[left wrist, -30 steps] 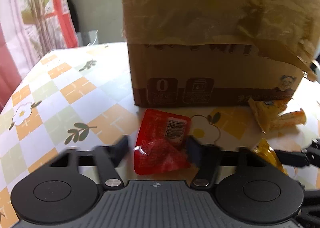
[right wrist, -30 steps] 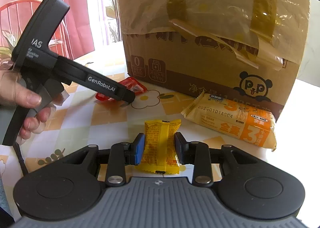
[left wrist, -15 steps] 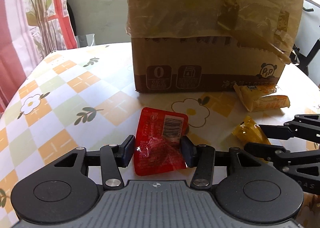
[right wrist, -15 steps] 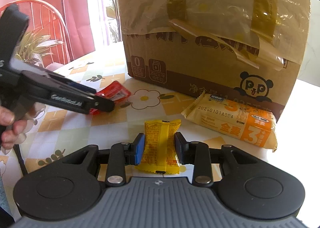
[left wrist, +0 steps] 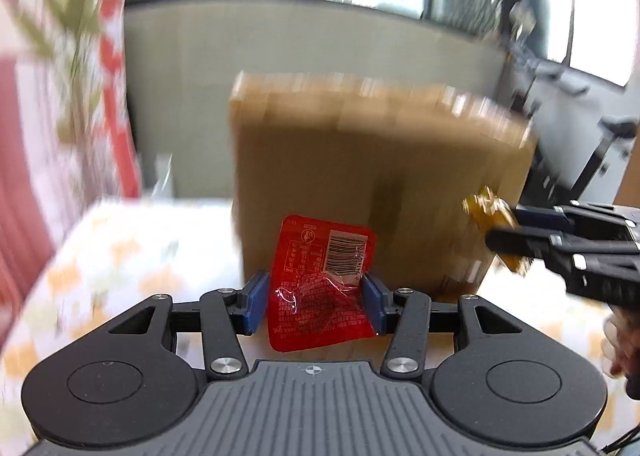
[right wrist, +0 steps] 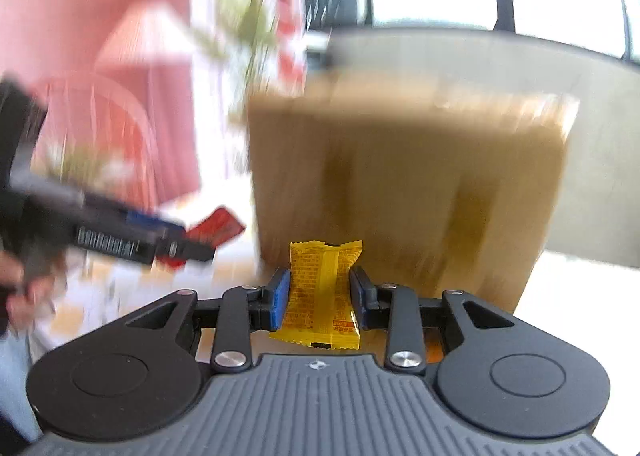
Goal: Organize snacks
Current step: 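Lift both held snacks over the box and open both tools, then lower both open tools toward the orange-white biscuit bar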
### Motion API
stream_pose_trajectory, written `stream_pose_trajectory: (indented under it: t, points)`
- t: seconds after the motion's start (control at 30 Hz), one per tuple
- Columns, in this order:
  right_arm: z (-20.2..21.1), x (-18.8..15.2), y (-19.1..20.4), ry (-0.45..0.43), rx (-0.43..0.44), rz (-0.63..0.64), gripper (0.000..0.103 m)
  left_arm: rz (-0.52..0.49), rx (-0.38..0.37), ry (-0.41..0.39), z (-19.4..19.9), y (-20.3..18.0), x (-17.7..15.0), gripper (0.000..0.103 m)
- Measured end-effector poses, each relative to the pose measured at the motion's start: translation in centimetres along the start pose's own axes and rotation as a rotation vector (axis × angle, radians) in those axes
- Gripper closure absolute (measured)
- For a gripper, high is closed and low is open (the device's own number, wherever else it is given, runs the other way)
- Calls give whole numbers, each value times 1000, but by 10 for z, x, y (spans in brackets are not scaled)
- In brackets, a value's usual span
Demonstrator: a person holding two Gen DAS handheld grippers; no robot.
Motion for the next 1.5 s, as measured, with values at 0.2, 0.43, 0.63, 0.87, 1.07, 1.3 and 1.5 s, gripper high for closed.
stream_pose_trajectory:
  t: [0.2, 0.43, 0.63, 0.87, 1.07, 1.3, 1.5]
  points:
    - [7, 81, -40, -146, -100, 17, 69, -94, -36, -168, 6, -18, 89, 50]
    - [-30, 98, -86, -67, -200, -24, 69, -115, -34, -121, -57, -30, 134, 50]
    - [-55, 89, -101, -1, -244, -21, 66, -104, -8, -32, -96, -28, 125, 47]
    - [-40, 75, -101, -21, -202, -38, 50, -89, 3, -14, -85, -19, 115, 35]
    - [-13, 58, -81, -77, -116, -13, 50, -60, -28, -63, -52, -15, 106, 35]
    - [10, 23, -56, -94, -70, 21, 50, 23, -87, -81, -14, -4, 66, 36]
    - [14, -18, -41, -44, -39, 9, 50, 95, -120, -29, -12, -4, 20, 37]
Point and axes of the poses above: each gripper's, at about its wrist camera, not at the fingertips, and z roughly against the way its jaws point, y to its left, x to its top, the point moved 6 cm from there along -z, roughly the way its jaws point, and after that the axes turned 4 degrees about y, right-handed, at the moved point
